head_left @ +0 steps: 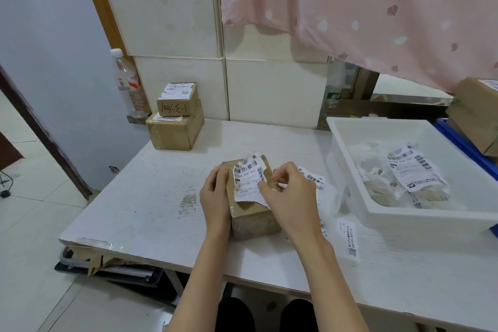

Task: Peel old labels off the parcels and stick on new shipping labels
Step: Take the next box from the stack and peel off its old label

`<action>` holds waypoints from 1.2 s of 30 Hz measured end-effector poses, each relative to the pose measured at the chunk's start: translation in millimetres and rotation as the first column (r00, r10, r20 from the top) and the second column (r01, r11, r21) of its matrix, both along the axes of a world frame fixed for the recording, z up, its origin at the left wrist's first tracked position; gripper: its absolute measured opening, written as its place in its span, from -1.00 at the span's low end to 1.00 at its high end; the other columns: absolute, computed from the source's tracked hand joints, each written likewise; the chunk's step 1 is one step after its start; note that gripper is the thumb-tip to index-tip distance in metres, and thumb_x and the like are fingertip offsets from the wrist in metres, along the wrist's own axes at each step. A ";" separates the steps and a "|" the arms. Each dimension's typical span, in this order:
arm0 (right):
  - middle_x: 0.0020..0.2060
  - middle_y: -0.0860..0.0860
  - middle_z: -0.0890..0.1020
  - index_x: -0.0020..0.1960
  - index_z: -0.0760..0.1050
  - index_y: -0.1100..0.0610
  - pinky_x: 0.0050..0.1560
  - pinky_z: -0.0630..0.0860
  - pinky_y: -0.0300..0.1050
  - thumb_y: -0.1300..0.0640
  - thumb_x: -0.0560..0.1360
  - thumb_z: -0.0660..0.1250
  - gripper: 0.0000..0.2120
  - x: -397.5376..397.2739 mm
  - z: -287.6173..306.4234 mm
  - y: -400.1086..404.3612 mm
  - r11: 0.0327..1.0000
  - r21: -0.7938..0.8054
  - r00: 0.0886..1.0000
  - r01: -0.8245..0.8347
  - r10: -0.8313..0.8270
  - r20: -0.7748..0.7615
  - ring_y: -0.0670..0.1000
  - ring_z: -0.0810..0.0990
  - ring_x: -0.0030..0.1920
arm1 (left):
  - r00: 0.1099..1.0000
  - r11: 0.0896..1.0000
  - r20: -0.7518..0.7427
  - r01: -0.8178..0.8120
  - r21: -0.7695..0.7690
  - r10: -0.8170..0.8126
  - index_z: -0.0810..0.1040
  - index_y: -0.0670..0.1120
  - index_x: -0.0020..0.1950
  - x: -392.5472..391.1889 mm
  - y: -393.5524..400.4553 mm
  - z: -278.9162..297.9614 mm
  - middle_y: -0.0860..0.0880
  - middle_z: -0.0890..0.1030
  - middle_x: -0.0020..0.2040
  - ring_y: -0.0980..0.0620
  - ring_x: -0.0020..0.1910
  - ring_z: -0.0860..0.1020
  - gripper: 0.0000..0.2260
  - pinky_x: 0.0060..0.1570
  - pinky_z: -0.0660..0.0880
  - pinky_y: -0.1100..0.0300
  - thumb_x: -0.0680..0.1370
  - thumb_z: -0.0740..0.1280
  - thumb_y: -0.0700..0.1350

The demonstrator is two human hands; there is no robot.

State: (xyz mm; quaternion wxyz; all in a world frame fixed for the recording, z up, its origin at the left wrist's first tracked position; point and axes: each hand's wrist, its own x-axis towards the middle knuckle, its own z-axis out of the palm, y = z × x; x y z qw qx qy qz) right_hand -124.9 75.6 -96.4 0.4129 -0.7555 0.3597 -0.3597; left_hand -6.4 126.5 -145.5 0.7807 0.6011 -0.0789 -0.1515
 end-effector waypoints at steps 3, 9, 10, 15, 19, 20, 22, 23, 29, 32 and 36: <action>-0.15 -0.05 0.60 -0.24 0.47 0.11 -0.02 0.50 -0.15 0.23 0.46 0.37 -0.87 3.5 -3.5 2.5 0.996 -0.087 0.998 -0.007 0.001 -0.070 -0.02 0.58 -0.04 | 1.000 1.000 0.011 0.001 0.001 -0.001 0.62 -0.18 0.19 -0.2 -0.3 0.0 0.03 0.67 -0.01 0.14 -0.08 0.59 -0.77 -0.28 0.47 0.42 0.63 0.27 -0.13; -0.12 -0.10 0.64 -0.20 0.55 0.12 0.14 0.37 -0.23 0.18 0.46 0.42 -0.92 9.1 -3.7 11.4 0.996 -0.083 0.998 -0.044 0.040 -0.042 -0.12 0.47 0.31 | 1.000 1.000 0.013 -0.019 -0.022 0.019 0.61 -0.20 0.18 -0.1 0.6 -0.1 0.00 0.66 -0.01 0.11 -0.10 0.59 -0.78 -0.28 0.47 0.42 0.63 0.26 -0.15; -0.16 -0.13 0.64 -0.21 0.55 0.10 0.16 0.40 -0.20 0.16 0.45 0.44 -0.90 8.4 -3.5 11.3 0.998 -0.056 0.999 -0.036 0.035 -0.022 -0.13 0.48 0.31 | 1.000 1.000 0.011 -0.015 -0.020 0.015 0.62 -0.18 0.18 -0.1 0.3 -0.6 -0.01 0.67 0.00 0.09 -0.07 0.61 -0.79 -0.27 0.49 0.39 0.63 0.27 -0.14; -0.17 -0.02 0.61 -0.13 0.41 0.08 -0.05 0.47 -0.21 0.10 0.36 0.51 -0.72 -1.4 -3.2 2.5 0.995 0.100 1.000 0.001 -0.003 0.015 -0.08 0.56 0.01 | 1.000 1.000 -0.003 -0.001 -0.002 0.001 0.62 -0.13 0.21 0.9 -0.4 -3.1 -0.05 0.66 0.14 -0.01 0.12 0.61 -0.77 -0.05 0.51 0.22 0.62 0.29 -0.09; -0.05 -0.19 0.55 0.07 0.41 0.04 -0.08 0.38 -0.49 0.04 0.38 0.53 -0.62 -5.6 -0.8 1.7 0.988 0.150 0.999 -0.029 0.023 0.044 -0.26 0.52 0.02 | 1.000 1.000 0.005 -0.008 0.003 0.008 0.62 -0.12 0.22 1.4 -0.6 -3.8 -0.04 0.65 0.16 0.01 0.14 0.59 -0.77 -0.03 0.50 0.25 0.62 0.30 -0.08; -0.04 -0.19 0.56 0.08 0.43 0.04 -0.07 0.38 -0.49 0.00 0.40 0.52 -0.63 -5.5 0.1 1.2 0.986 0.166 0.998 -0.029 0.020 0.057 -0.30 0.51 0.01 | 1.000 1.000 0.006 -0.004 0.003 0.004 0.62 -0.12 0.21 2.0 -0.5 -4.7 -0.05 0.65 0.16 0.01 0.13 0.59 -0.77 -0.02 0.50 0.24 0.62 0.30 -0.07; -0.14 -0.11 0.62 -0.01 0.49 0.10 -0.13 0.37 -0.49 0.00 0.49 0.42 -0.80 -6.3 2.3 -0.2 0.983 0.180 0.997 -0.027 0.012 0.082 -0.33 0.53 -0.08 | 1.000 1.000 0.005 0.003 0.005 -0.003 0.62 -0.12 0.21 2.3 -0.5 -5.3 -0.06 0.65 0.17 0.00 0.14 0.59 -0.76 0.02 0.49 0.21 0.61 0.30 -0.06; -0.18 -0.07 0.63 -0.07 0.53 0.14 -0.17 0.35 -0.50 0.06 0.55 0.34 -0.85 -7.3 3.9 -1.0 0.984 0.178 0.997 -0.024 0.010 0.079 -0.29 0.54 -0.12 | 1.000 1.000 0.004 0.002 0.009 -0.002 0.62 -0.12 0.21 2.2 -0.8 -5.1 -0.05 0.65 0.17 0.01 0.15 0.59 -0.76 0.02 0.49 0.22 0.61 0.31 -0.05; -0.14 -0.05 0.63 -0.22 0.55 0.15 -0.18 0.43 -0.49 0.31 0.40 0.37 -0.91 -13.6 2.2 -5.5 0.994 0.111 1.000 -0.022 0.019 0.021 -0.28 0.56 -0.09 | 1.000 1.000 0.011 -0.004 0.001 0.004 0.62 -0.13 0.20 2.4 -1.3 -6.3 -0.08 0.65 0.15 0.03 0.07 0.58 -0.76 -0.02 0.48 0.23 0.62 0.30 -0.06; -0.11 -0.04 0.59 -0.26 0.51 0.14 -0.10 0.55 -0.33 0.32 0.34 0.42 -0.87 -14.8 -1.6 -6.1 0.998 0.058 1.000 -0.008 0.008 0.014 -0.28 0.55 -0.06 | 1.000 1.000 0.013 -0.007 0.001 0.007 0.63 -0.13 0.19 2.0 -1.4 -6.2 -0.06 0.66 0.12 0.02 0.06 0.59 -0.77 -0.04 0.49 0.23 0.62 0.30 -0.06; 0.04 -0.13 0.54 -0.30 0.51 0.13 -0.02 0.46 -0.30 0.28 0.40 0.38 -0.86 -12.8 -1.7 -7.1 0.999 -0.034 0.995 -0.039 0.035 -0.091 -0.16 0.51 0.04 | 1.000 1.000 0.011 -0.006 -0.011 0.006 0.63 -0.13 0.19 1.8 -2.0 -6.4 -0.06 0.66 0.12 0.02 0.07 0.59 -0.77 -0.02 0.48 0.23 0.62 0.30 -0.07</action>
